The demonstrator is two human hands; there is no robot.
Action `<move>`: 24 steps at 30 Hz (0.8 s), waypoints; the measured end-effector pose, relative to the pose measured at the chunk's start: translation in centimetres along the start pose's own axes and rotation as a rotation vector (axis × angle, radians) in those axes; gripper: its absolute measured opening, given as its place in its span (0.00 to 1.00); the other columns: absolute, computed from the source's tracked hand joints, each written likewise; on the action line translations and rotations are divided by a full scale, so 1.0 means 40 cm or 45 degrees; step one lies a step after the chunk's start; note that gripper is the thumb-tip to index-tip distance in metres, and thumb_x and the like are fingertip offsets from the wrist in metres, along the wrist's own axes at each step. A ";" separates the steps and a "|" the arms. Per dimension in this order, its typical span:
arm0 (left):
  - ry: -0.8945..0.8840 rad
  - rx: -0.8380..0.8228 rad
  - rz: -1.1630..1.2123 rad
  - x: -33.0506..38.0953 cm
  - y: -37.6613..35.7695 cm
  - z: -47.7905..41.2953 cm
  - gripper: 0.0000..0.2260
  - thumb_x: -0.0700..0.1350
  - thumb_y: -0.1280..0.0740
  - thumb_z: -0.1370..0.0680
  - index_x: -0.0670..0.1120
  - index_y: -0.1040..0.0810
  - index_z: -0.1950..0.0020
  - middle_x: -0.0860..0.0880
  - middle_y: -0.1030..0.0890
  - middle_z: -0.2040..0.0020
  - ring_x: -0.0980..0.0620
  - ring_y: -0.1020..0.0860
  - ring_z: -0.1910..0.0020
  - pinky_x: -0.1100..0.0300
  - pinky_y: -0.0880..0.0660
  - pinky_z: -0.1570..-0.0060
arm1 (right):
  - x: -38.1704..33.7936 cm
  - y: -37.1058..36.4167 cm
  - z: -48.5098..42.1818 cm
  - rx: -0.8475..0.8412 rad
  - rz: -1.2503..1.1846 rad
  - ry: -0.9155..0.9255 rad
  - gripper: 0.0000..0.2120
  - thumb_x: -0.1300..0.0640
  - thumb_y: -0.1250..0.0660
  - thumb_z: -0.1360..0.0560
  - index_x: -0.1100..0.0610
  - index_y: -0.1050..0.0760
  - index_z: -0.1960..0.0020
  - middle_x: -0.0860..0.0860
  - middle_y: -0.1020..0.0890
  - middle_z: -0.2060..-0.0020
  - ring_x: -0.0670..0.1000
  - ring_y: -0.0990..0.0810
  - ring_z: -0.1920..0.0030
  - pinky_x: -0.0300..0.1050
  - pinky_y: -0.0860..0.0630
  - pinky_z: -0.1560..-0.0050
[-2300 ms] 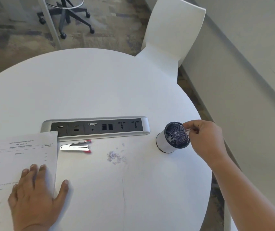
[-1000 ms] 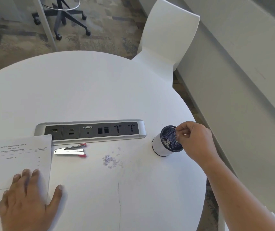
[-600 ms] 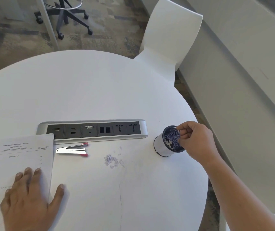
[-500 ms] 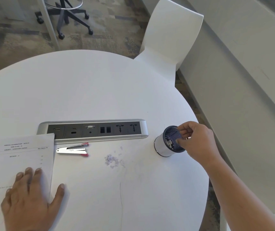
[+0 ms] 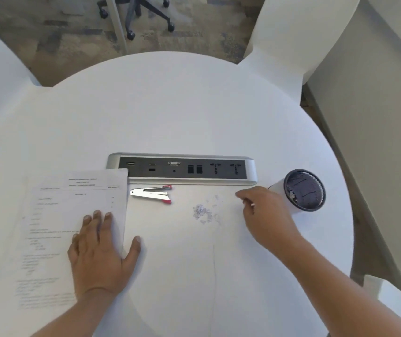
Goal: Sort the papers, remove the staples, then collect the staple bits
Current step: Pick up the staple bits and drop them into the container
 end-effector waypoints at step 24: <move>0.015 0.007 0.003 0.002 0.009 0.004 0.38 0.67 0.46 0.27 0.43 0.33 0.25 0.41 0.34 0.22 0.41 0.39 0.21 0.42 0.43 0.26 | 0.028 -0.093 0.005 0.046 0.043 0.033 0.10 0.65 0.35 0.27 0.60 0.18 0.48 0.55 0.18 0.54 0.55 0.20 0.56 0.46 0.24 0.52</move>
Point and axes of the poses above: each hand's wrist, its own z-axis away from the middle knuckle, its own y-axis out of the back of the hand, x = y × z, the point moved 1 cm from there along -z, towards the middle knuckle
